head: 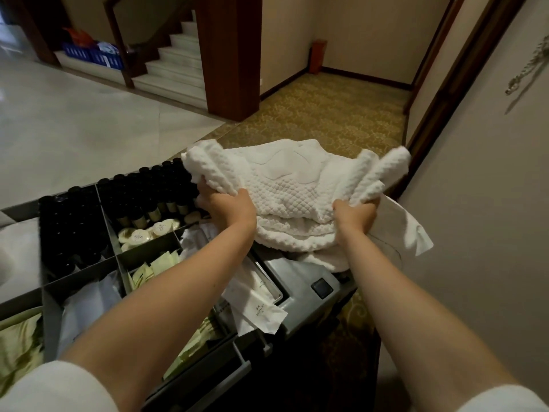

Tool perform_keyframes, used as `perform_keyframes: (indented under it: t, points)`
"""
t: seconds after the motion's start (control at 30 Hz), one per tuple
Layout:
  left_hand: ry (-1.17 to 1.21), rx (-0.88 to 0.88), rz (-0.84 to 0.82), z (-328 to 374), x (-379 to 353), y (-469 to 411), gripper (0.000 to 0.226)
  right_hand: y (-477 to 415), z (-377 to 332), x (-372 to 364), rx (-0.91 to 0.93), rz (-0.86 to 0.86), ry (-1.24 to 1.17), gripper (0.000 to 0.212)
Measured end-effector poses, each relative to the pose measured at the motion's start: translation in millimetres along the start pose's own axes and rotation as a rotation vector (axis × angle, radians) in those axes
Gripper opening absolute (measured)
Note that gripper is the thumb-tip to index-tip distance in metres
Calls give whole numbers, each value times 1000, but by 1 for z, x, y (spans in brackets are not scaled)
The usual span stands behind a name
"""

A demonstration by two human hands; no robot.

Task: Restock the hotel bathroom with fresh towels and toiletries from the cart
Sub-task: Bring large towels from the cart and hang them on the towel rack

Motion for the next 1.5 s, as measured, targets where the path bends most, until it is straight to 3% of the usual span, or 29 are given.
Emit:
perform_keyframes:
  t: [0.13,0.27,0.47,0.63,0.77,0.93,1.13,1.23,1.3,1.4,1.5]
  points:
    - [-16,-169,-81,26,3,8,69,20,-32,-10,218,-90,182,65]
    - [-11,-294,-180,63,5,23,70,41,-61,-4,337,-117,176,56]
    - [-14,-574,-227,115,29,69,71,91,-109,41,450,13,121,48]
    - [41,-620,-326,119,63,104,72,148,-127,96,482,88,115,38]
    - [-7,-680,-457,100,99,140,73,209,-113,144,495,170,175,44]
    - [-14,-717,-688,63,155,188,64,307,-87,200,474,300,240,44]
    - [-23,-722,-838,12,231,242,63,403,-42,270,377,394,295,44]
    - [-78,-758,-890,-14,261,270,67,438,-11,303,281,460,266,26]
    - [-118,-771,-933,-33,277,285,68,459,13,319,213,452,221,31]
    - [-159,-778,-1005,-62,303,306,66,502,37,343,156,454,256,15]
    - [-193,-781,-1059,-90,331,328,53,543,57,363,76,427,347,29]
Point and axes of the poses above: each hand's wrist, its own y-axis away from the middle knuckle, its own x-axis out of the back of the hand, z = x × y, the point moved 7 cm from there along -y, towards the middle knuckle, and after that the axes turned 8 degrees about -y, right-handed, at the moved point
